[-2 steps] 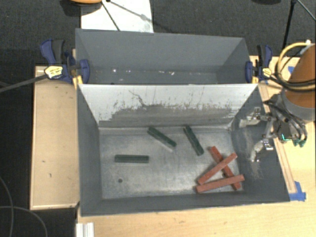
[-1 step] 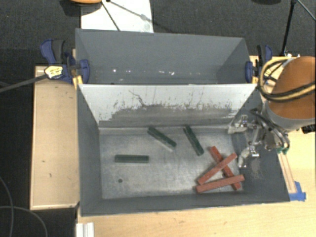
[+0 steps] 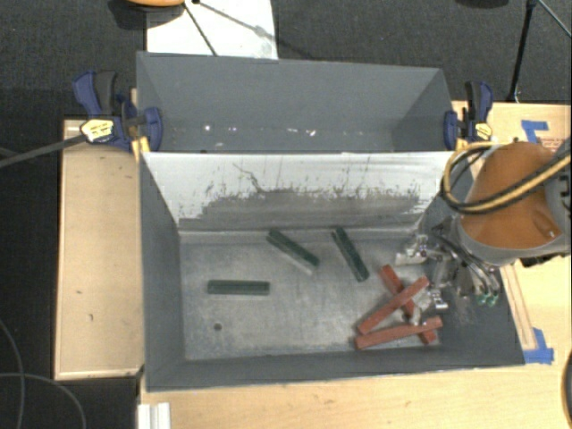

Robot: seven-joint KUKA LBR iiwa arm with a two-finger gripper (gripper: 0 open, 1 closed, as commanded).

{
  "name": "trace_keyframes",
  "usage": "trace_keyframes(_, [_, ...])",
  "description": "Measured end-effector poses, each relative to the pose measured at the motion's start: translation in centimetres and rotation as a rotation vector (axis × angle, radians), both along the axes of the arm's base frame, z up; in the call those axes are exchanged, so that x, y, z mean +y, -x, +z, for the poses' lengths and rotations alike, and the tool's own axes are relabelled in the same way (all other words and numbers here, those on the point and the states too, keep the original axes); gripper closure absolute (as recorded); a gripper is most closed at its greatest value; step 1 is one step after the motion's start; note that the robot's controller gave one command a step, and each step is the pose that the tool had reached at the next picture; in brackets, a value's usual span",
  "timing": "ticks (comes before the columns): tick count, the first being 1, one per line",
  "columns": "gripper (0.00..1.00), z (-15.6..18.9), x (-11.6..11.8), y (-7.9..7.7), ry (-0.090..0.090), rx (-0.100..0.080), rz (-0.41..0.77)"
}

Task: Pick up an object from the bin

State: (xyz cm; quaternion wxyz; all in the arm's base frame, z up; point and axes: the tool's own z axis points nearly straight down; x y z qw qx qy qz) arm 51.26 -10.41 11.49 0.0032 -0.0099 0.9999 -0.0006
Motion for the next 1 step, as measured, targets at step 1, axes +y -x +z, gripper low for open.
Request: trace_keyframes(1, [1.0, -2.55, 0.96, 1.11, 0.002, -0.011, 0.201])
